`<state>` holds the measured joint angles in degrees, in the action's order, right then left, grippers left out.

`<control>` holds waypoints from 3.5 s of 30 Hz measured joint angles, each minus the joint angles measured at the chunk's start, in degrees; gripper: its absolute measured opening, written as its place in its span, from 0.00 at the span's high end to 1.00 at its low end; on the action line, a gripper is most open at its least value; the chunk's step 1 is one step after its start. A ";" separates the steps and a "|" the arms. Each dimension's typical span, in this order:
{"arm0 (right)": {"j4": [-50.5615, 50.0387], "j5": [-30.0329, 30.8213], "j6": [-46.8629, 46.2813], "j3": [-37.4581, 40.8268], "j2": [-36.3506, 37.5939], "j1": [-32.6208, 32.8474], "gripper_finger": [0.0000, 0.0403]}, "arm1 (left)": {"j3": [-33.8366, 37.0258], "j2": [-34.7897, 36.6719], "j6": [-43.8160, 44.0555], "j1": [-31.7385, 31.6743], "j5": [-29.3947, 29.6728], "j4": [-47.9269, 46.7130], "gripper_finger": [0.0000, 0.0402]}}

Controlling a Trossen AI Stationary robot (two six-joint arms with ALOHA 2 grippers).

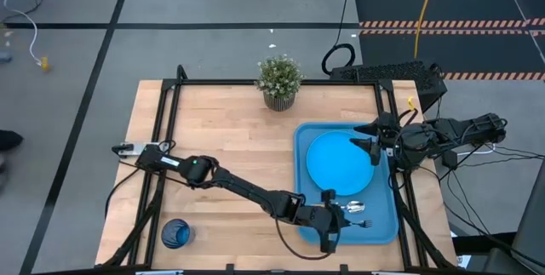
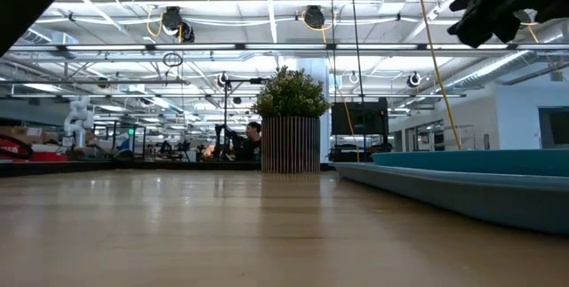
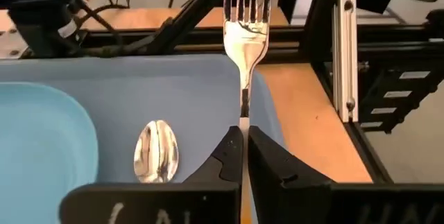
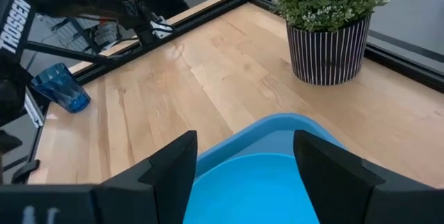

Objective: Pick and place plate/cup/fork/spoon on tray
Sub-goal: Put the orange fork on the bottom of the orange spoon on the blue tray, then move the blue tray to the center of the table

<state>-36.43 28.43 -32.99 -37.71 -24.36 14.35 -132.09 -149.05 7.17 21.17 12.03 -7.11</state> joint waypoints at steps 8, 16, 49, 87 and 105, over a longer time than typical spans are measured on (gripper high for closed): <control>0.09 -0.01 1.14 0.00 0.33 0.00 0.43 | -2.06 -3.03 1.43 -0.80 -0.24 -0.13 0.98; -0.34 -0.05 1.31 0.02 0.35 0.00 0.43 | -2.83 -3.08 1.97 -0.60 -0.34 -11.20 0.98; -0.68 -0.18 0.92 0.00 0.31 0.00 0.43 | -2.91 -7.02 4.95 -0.37 -1.68 -12.07 0.98; -0.70 -0.23 0.63 0.00 0.31 0.00 0.43 | -2.89 -7.21 5.16 -0.53 -1.51 -9.37 0.87; -0.30 -1.58 2.62 0.02 0.52 0.00 0.43 | -2.89 1.72 -4.46 0.05 4.42 -15.02 0.87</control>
<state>-36.73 26.85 -30.37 -37.69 -23.83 14.35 -134.98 -147.33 2.71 21.22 16.45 -22.13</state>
